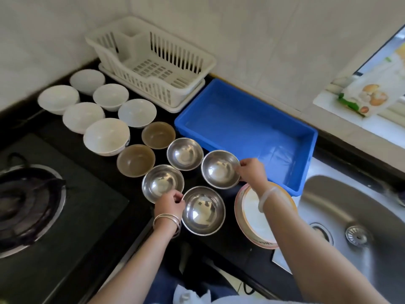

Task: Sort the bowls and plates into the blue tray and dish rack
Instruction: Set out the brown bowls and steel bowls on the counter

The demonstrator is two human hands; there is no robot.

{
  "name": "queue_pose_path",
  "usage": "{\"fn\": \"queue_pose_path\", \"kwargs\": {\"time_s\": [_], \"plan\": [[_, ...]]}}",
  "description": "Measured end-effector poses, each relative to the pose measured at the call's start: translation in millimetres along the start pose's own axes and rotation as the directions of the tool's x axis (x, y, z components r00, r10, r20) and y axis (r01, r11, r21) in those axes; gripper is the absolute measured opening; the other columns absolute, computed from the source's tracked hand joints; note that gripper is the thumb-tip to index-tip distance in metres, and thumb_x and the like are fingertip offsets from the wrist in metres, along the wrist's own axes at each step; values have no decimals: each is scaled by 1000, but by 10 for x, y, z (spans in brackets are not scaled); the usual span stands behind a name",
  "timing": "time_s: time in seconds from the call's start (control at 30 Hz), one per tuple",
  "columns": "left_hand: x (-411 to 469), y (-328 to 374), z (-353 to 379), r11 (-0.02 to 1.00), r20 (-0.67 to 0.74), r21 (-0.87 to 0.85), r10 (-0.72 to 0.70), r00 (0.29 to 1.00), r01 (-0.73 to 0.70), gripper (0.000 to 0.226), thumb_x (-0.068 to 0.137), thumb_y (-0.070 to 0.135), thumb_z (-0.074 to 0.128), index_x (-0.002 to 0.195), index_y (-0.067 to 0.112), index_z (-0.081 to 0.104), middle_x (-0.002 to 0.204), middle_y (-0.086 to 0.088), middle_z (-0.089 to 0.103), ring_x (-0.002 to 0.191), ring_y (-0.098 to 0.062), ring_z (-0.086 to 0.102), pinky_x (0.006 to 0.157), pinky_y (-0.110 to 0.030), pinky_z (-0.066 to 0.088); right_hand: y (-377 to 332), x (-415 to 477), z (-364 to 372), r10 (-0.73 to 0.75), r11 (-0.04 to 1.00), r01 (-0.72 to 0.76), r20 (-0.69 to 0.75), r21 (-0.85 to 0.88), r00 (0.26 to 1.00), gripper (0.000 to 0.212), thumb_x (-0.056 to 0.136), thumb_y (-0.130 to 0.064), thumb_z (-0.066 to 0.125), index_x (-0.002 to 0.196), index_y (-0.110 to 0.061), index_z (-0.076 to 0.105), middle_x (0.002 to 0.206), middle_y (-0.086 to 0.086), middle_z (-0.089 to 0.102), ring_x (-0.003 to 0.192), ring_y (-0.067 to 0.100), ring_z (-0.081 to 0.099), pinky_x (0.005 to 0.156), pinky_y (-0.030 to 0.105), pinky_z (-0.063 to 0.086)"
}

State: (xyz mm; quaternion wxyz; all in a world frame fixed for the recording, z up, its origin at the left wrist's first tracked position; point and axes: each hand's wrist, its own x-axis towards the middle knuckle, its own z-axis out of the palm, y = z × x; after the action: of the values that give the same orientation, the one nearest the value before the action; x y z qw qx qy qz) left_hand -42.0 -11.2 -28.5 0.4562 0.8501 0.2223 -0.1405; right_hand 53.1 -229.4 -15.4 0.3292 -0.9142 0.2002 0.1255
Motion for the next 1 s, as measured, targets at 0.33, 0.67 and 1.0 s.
{"fn": "queue_pose_path", "kwargs": {"time_s": [0.33,0.67,1.0], "plan": [[-12,-98,95,1000,-101,8,-28,994,29,4,79,9,62,82,11,64,80,-3,68,71,-17,57,67,-23,40,-9,73,119,54,979,-39,67,-201,996,12,74,4,46,68,-4,53,67,17,52,63,26,45,59,28,37],[-68,-189,56,999,-165,-53,-13,986,5,9,80,14,66,74,14,59,68,8,57,71,-17,58,66,-25,41,-39,127,217,110,958,-75,112,-276,988,12,84,2,42,77,-3,51,59,6,45,60,26,45,45,25,31],[-90,-323,75,865,146,-332,-346,927,375,12,81,6,63,92,8,63,86,-12,64,79,-27,63,61,-33,57,-25,179,264,165,983,-152,135,-104,977,16,87,2,40,85,1,56,87,18,57,77,34,61,76,44,55]]}}
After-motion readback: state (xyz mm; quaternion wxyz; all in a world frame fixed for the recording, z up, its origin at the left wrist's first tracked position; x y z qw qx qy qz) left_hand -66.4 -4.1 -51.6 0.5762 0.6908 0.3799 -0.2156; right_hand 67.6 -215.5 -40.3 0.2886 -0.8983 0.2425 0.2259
